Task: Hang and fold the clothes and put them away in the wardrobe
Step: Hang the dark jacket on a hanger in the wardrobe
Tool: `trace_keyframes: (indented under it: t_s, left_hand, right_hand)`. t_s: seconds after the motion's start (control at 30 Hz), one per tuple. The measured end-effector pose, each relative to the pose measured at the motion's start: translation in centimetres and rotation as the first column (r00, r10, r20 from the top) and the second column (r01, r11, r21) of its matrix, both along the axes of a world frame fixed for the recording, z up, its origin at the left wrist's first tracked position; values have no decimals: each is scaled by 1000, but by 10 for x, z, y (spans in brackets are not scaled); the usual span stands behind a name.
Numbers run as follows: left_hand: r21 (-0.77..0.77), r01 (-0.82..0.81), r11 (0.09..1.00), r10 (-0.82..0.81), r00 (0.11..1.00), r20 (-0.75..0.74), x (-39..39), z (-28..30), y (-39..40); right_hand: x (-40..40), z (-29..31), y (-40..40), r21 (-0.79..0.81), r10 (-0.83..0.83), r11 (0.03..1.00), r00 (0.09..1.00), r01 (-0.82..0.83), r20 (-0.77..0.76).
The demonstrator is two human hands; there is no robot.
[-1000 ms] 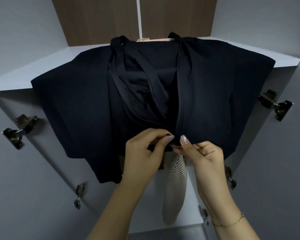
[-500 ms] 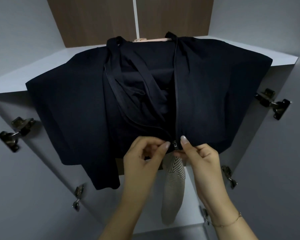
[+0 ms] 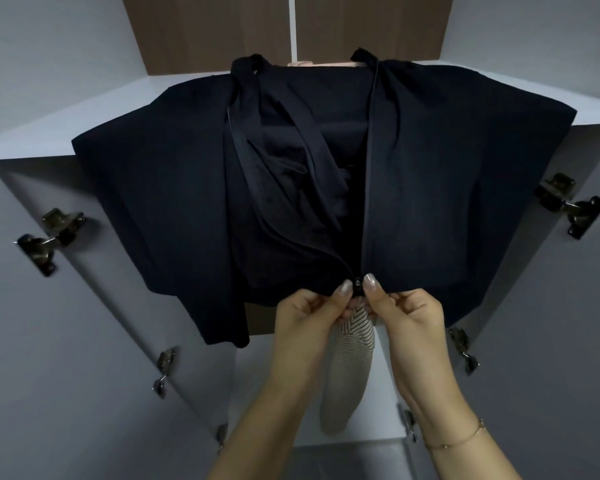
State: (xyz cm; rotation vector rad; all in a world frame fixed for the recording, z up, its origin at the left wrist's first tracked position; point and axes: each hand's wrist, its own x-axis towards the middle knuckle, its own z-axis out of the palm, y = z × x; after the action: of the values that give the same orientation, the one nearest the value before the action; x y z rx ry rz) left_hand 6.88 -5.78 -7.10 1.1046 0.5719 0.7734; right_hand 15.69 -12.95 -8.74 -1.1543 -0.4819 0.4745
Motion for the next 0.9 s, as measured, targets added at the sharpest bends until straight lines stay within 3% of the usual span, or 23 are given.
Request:
trace_keyframes:
  t_s: [0.1,0.23,0.3,0.37,0.43,0.5,0.6,0.8,0.9]
  left_hand:
    - [137,-40,990,50,996,-73,-1,-3,-1]
    - [190,-29,981,48,994,-101,-6,-2,1]
    - [184,130,974,-95,977,-190,-13,2,12]
    - [172,362,916,-292,898,-329,-27,7,29]
    - [270,414,869,-292,871,-394,-39,10,41]
    - [513,293,807,-128,934,-333,-42,10,43]
    - [816,129,564,59,979,-196,-28,8,39]
    - [929,-64,364,202,979,-12,-8,-2,38]
    - [925,-85,370,228,974,-1,-6,-5,39]
  right_hand:
    - [-6,-3,3,56,4,998,992,3,-126]
    - [-10,-3,8,91,44,996,978,-25,-205]
    - [-6,2,8,59,49,998,973,-36,-226]
    - [1,7,8,21,34,999,978,-30,-205]
    - [6,10,6,-5,18,1000,989,-19,-147]
    - [8,10,5,-25,10,1000,996,-12,-88]
    - [3,10,4,-54,24,998,1000,-24,-2]
    - [5,10,1,-67,34,997,998,-30,60]
    - [6,11,-2,-109,80,992,989,-66,124]
